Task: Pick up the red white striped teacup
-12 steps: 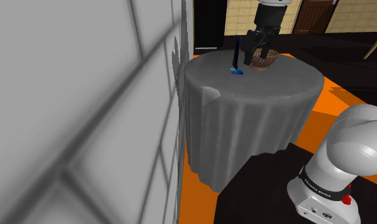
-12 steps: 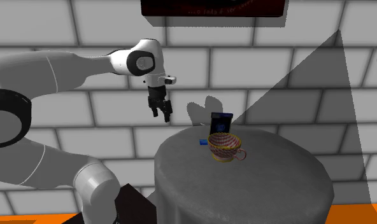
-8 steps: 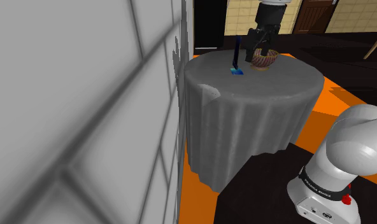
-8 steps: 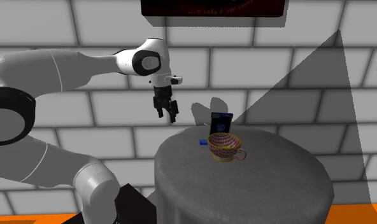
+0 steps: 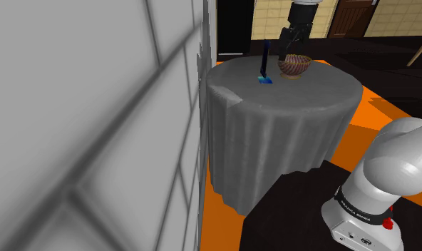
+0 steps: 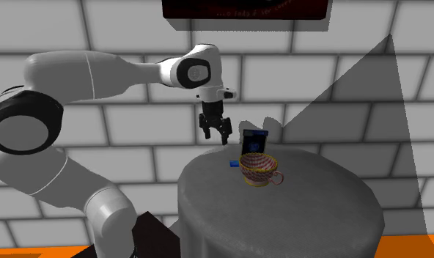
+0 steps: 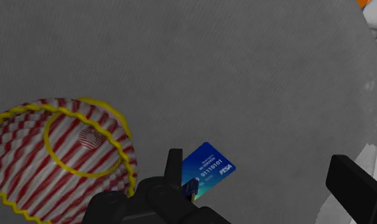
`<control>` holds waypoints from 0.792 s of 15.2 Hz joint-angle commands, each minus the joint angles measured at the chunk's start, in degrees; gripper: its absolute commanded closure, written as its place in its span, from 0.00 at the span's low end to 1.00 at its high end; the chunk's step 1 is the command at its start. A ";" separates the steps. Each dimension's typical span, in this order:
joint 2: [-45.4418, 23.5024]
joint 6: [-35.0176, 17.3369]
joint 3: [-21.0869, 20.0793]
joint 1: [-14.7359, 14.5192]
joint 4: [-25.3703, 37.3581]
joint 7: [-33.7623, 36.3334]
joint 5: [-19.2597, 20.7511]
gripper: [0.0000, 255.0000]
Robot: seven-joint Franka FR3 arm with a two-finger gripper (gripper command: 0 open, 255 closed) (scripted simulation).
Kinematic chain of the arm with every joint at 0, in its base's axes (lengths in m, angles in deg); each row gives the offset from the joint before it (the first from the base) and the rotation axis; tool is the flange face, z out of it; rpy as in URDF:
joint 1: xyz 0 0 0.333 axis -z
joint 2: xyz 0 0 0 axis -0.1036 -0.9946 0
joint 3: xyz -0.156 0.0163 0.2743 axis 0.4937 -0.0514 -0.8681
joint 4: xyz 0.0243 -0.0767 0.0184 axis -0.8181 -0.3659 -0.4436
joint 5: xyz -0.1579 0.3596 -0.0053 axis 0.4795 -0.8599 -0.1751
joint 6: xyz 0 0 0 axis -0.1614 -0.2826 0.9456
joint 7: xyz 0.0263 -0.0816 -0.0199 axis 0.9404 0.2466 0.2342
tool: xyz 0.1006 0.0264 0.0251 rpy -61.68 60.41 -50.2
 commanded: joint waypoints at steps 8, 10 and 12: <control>-12.48 -3.31 8.03 1.24 10.03 -10.21 1.50 0.00; -12.23 -4.83 8.10 1.32 8.26 -10.10 1.63 0.00; -12.03 -6.35 8.19 1.39 6.54 -9.99 1.76 0.00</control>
